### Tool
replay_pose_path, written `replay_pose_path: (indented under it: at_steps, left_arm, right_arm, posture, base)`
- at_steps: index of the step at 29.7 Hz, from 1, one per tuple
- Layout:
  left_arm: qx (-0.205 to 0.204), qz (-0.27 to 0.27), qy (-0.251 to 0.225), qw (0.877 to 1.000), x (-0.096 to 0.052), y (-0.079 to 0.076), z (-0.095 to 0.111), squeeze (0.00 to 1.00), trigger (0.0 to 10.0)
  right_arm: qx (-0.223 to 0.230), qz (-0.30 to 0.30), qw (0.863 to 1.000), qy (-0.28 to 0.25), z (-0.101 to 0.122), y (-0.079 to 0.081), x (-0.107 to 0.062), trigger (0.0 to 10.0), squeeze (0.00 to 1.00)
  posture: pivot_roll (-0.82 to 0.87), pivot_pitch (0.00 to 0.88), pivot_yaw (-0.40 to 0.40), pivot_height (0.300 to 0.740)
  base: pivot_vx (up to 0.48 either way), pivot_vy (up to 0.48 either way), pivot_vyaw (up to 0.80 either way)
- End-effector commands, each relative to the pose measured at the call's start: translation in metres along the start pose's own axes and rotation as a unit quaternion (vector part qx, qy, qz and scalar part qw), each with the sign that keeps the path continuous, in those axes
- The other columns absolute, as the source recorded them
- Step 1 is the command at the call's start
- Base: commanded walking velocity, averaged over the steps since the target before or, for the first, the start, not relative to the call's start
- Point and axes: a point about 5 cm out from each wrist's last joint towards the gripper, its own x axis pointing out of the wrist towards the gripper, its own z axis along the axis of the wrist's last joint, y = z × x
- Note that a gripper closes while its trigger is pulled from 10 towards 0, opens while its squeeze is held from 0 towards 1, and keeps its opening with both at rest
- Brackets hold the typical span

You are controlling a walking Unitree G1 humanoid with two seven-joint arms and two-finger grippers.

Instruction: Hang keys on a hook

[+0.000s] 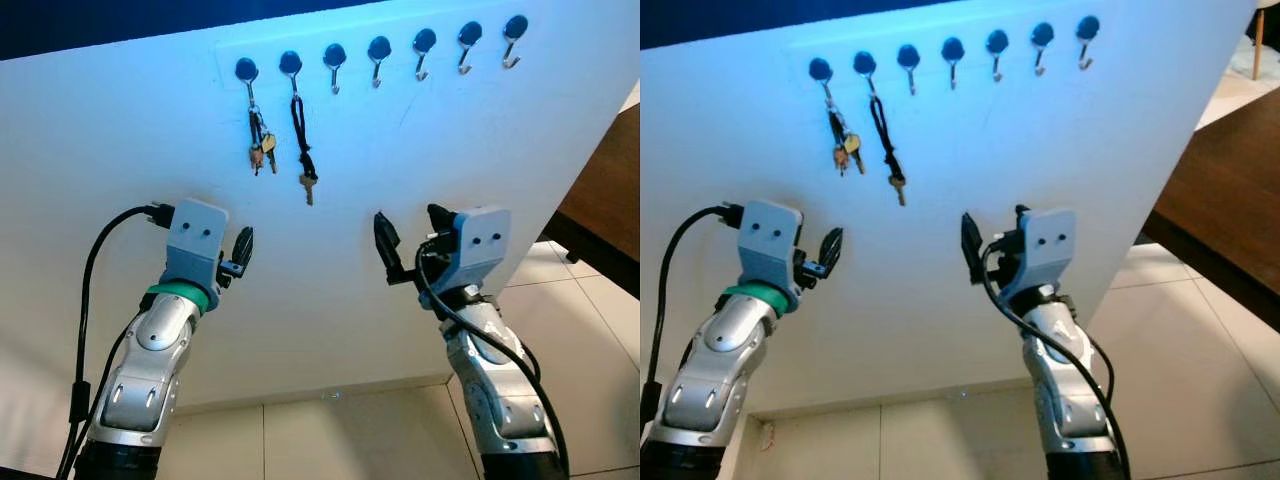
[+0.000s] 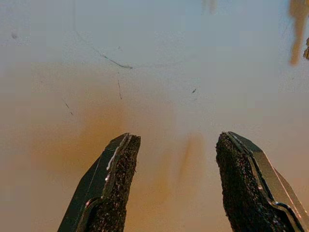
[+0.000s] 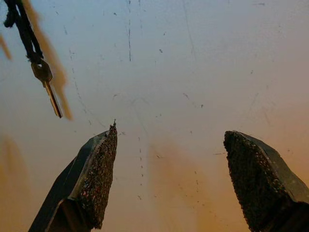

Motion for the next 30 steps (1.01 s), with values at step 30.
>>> replay_pose_path:
  at_steps: [30]
  left_arm:
    - [-0.006,0.021,0.021,1.000,-0.0087,0.0068,-0.0061,0.00,10.0]
  right_arm:
    - [0.021,-0.005,1.000,0.021,-0.0029,0.0014,-0.0047,10.0,0.00]
  posture:
    - [-0.23,0.094,0.178,0.740]
  base:
    - [0.000,0.000,0.00]
